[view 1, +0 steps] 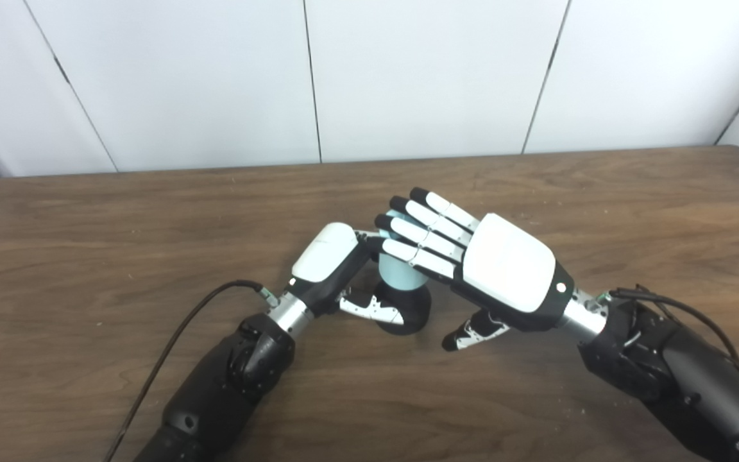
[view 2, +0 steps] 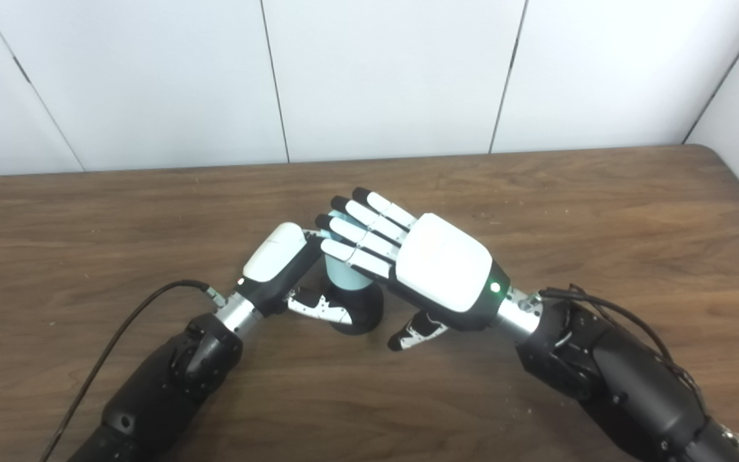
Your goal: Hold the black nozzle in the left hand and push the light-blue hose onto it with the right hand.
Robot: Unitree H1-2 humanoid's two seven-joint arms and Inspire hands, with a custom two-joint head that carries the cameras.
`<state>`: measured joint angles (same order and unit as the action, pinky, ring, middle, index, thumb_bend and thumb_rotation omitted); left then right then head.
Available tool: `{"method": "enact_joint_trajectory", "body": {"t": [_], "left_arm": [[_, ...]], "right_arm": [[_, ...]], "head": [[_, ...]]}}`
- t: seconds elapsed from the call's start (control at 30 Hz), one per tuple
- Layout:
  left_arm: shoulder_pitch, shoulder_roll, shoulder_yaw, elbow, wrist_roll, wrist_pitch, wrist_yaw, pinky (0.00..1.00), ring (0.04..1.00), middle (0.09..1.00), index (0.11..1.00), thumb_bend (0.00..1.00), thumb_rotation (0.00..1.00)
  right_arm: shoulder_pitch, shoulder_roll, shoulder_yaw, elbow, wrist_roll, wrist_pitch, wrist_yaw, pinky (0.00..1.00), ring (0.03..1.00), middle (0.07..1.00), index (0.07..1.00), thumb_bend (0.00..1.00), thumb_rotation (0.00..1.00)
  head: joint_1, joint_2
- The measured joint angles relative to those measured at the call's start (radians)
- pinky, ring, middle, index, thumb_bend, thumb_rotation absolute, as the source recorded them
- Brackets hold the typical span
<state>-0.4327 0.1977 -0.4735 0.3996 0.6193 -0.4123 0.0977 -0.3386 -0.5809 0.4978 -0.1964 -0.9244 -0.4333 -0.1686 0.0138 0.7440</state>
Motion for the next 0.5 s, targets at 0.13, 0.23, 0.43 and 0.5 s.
{"method": "enact_joint_trajectory", "body": {"t": [0.13,0.23,0.43,0.5], "left_arm": [[0.000,0.000,0.000,0.000,0.000,0.000,-0.001,0.50,0.485,0.425,0.416,0.66,0.42],[-0.001,0.000,0.001,0.000,0.000,0.002,-0.001,0.50,0.485,0.425,0.416,0.66,0.42],[0.002,0.000,0.002,-0.001,-0.001,0.003,-0.001,0.51,0.486,0.426,0.416,0.66,0.42],[0.002,0.000,0.002,-0.001,-0.001,0.003,-0.001,0.51,0.488,0.426,0.417,0.66,0.42]], "right_arm": [[0.002,0.002,-0.001,0.002,0.059,0.003,0.025,1.00,1.000,0.969,0.928,0.74,0.17],[0.011,0.011,-0.008,-0.001,0.160,0.037,0.069,1.00,1.000,0.964,0.936,0.75,0.17],[0.040,0.043,-0.030,-0.015,0.288,0.080,0.136,1.00,1.000,0.961,0.939,0.75,0.16],[0.041,0.044,-0.035,-0.015,0.309,0.080,0.150,1.00,0.998,0.959,0.940,0.74,0.16]], "head": [[0.000,0.000],[0.000,0.000],[0.002,0.002],[0.002,0.002]]}}
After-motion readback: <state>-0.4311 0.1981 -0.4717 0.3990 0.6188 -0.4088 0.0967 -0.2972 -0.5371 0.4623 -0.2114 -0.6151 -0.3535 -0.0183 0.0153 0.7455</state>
